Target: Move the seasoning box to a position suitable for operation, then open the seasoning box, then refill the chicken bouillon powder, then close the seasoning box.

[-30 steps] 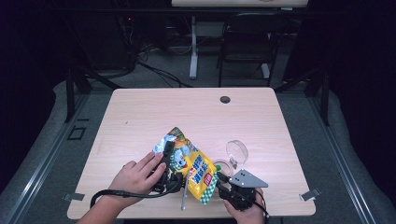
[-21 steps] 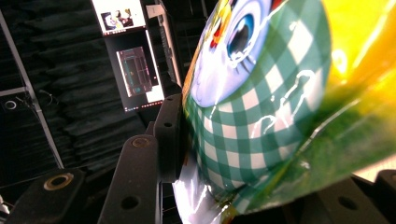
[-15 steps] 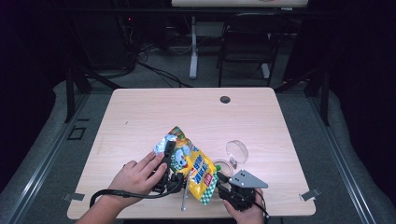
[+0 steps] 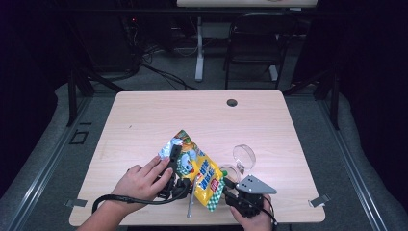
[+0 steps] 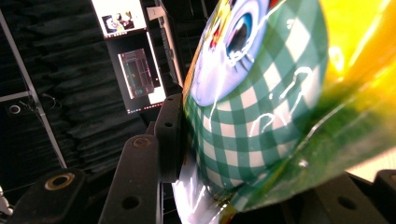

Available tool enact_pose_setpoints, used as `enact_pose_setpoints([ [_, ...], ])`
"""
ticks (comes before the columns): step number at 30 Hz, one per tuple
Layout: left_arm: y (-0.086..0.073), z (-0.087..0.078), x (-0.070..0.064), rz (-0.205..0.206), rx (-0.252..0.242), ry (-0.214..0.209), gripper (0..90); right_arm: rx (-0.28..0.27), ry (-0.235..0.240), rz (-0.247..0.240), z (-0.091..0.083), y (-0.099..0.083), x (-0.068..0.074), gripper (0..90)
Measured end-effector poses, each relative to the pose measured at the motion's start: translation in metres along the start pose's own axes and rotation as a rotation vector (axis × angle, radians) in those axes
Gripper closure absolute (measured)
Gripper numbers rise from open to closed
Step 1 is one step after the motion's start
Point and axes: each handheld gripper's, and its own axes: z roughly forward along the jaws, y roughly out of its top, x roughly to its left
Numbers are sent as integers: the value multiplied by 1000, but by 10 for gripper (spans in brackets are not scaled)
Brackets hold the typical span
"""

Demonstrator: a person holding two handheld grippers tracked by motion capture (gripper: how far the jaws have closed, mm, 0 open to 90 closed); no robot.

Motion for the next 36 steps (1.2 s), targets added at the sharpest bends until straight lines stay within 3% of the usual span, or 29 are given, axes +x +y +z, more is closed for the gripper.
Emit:
enact_pose_setpoints([
  [18, 1, 0, 2, 6, 1, -6, 627, -3, 1, 0, 1, 0, 0, 717],
  [30, 2, 1, 4, 22, -7, 12, 627, -3, -2, 0, 2, 0, 0, 717],
  [36, 2, 1, 6, 21, -7, -8, 628, -1, -3, -2, 1, 0, 0, 717],
])
